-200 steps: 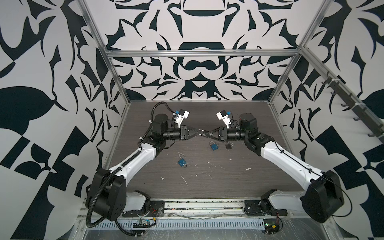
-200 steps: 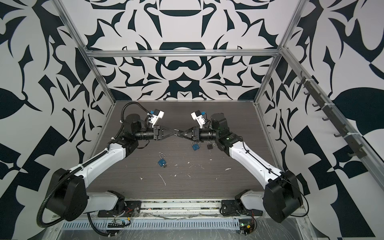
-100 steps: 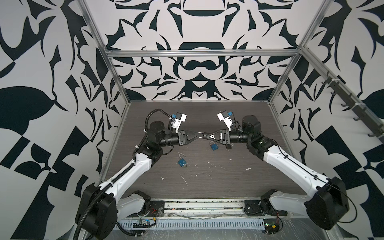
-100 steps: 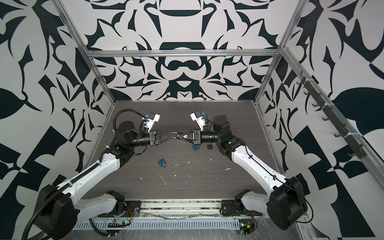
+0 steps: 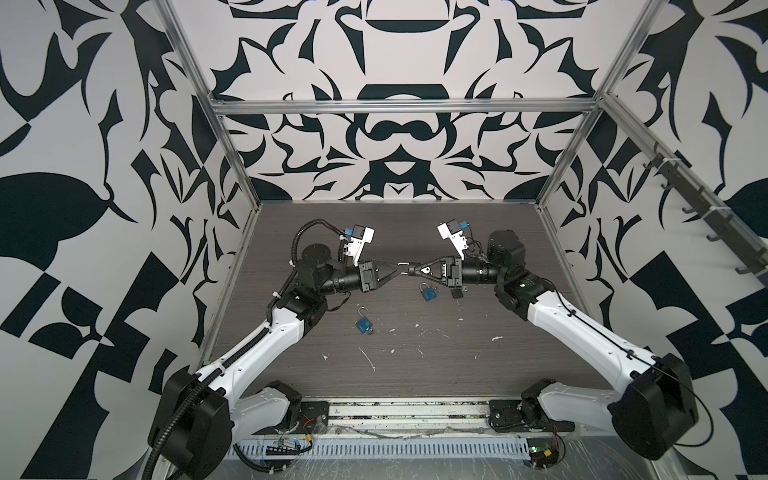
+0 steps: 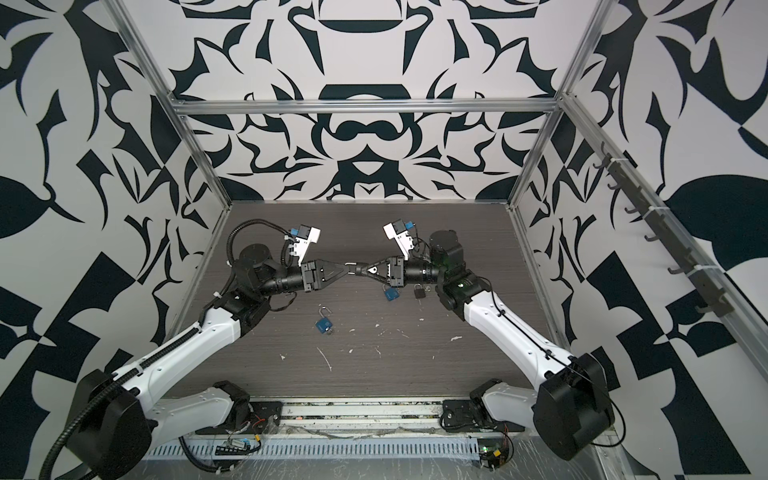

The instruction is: Lock with the key

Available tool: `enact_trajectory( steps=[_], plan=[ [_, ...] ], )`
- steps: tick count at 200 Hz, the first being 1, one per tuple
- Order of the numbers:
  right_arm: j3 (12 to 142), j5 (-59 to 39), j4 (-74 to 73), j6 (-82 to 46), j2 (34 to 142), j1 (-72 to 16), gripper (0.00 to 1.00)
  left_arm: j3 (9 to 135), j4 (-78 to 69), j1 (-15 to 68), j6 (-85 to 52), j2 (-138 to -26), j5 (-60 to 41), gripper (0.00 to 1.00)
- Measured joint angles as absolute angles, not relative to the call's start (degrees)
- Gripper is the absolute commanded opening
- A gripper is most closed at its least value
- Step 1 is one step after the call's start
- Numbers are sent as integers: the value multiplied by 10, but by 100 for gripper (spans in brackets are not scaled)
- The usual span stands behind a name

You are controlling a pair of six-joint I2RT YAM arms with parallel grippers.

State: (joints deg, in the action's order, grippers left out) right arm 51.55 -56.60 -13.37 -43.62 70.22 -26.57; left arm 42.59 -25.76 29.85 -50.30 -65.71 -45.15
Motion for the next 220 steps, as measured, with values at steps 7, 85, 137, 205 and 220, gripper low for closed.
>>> enact_trajectory(
  steps=[7, 85, 137, 205, 220],
  plan=[
    [515, -566, -136, -437, 703, -265, 0, 426, -259, 299, -503, -657, -449, 0],
    [515, -568, -161, -442, 715, -263, 0, 426, -264, 300, -506, -658, -438, 0],
    [515, -559, -161, -433, 717, -272, 0, 426, -264, 300, -510, -662, -434, 0],
    [517, -527, -153, -404, 725, -291, 0, 426, -263, 297, -514, -672, -433, 0],
    [518, -522, -153, -402, 727, -293, 0, 426, -263, 297, -514, -673, -431, 0]
  ],
)
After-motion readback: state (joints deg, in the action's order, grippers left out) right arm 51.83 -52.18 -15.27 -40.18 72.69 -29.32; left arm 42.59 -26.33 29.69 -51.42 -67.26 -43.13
